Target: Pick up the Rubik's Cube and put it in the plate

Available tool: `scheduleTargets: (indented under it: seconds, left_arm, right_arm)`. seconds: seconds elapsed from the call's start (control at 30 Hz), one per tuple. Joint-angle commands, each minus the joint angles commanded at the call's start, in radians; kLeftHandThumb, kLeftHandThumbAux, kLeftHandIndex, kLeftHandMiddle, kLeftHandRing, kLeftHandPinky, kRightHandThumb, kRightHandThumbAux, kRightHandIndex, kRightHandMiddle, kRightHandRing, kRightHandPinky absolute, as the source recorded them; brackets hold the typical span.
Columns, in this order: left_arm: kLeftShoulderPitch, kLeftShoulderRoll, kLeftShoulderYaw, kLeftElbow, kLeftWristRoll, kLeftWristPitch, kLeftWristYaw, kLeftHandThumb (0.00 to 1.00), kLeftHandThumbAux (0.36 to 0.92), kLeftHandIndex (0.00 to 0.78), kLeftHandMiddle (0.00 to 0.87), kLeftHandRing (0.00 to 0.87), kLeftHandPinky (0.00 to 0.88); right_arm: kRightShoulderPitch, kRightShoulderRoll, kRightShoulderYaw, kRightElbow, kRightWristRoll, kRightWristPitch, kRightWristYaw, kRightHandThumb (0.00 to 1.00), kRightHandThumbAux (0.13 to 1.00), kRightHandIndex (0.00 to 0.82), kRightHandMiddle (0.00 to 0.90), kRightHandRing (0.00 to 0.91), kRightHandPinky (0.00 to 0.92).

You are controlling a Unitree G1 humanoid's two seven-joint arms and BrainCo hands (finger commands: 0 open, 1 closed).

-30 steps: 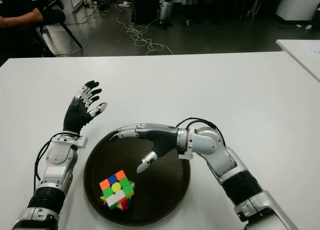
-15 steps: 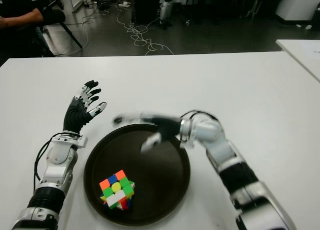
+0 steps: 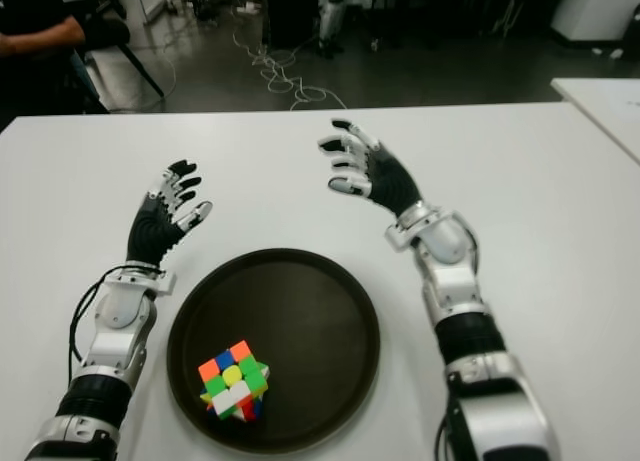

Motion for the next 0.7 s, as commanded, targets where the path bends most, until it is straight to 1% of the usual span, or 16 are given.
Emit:
scheduleTargets:
  seconds: [0.03,0.1,0.2,0.23,0.3,0.37,0.5,0.63,0.7]
  left_arm:
    - [-0.001,0.0,0.0,0.002,0.0,0.001,0.0,0.04,0.704,0.087,0.158,0.141,0.138]
    - [-0.002,0.0,0.001,0.004,-0.001,0.001,0.0,0.04,0.701,0.088,0.16,0.145,0.143]
    - [-0.005,-0.001,0.002,0.011,0.003,-0.001,0.008,0.042,0.688,0.086,0.159,0.147,0.142]
    - [-0.005,-0.001,0.002,0.012,0.004,-0.001,0.011,0.043,0.686,0.086,0.159,0.147,0.14]
    - [-0.006,-0.002,0.002,0.013,0.005,0.0,0.015,0.042,0.687,0.086,0.16,0.147,0.134]
    - [-0.008,-0.002,0.001,0.012,0.004,0.004,0.016,0.043,0.692,0.087,0.161,0.147,0.131]
    - [-0.009,-0.003,0.0,0.007,-0.001,0.013,0.018,0.05,0.706,0.087,0.159,0.145,0.129]
    - [-0.01,-0.003,0.002,0.005,-0.006,0.023,0.018,0.049,0.706,0.089,0.162,0.145,0.125]
    - [-0.009,-0.003,0.002,0.002,-0.009,0.029,0.017,0.048,0.707,0.089,0.163,0.145,0.123]
  right_arm:
    - [0.011,0.012,0.004,-0.031,-0.016,0.008,-0.025,0.026,0.754,0.263,0.368,0.411,0.439]
    - [0.023,0.023,0.008,-0.07,-0.033,0.028,-0.05,0.037,0.781,0.272,0.382,0.426,0.452]
    - [0.016,0.028,-0.004,-0.034,-0.133,-0.1,-0.118,0.057,0.806,0.292,0.39,0.432,0.452]
    - [0.013,0.027,-0.007,-0.029,-0.156,-0.124,-0.138,0.063,0.809,0.297,0.392,0.432,0.451]
    - [-0.01,0.013,-0.023,0.003,-0.183,-0.167,-0.165,0.079,0.817,0.313,0.401,0.434,0.447]
    - [-0.04,-0.011,-0.048,0.071,-0.196,-0.214,-0.175,0.086,0.817,0.325,0.409,0.439,0.446]
    - [-0.038,-0.021,-0.069,0.106,-0.239,-0.274,-0.22,0.092,0.813,0.34,0.42,0.446,0.438]
    - [-0.044,-0.023,-0.082,0.166,-0.253,-0.313,-0.238,0.101,0.811,0.349,0.431,0.454,0.435]
    - [-0.039,-0.025,-0.088,0.199,-0.256,-0.335,-0.242,0.108,0.809,0.35,0.428,0.45,0.428]
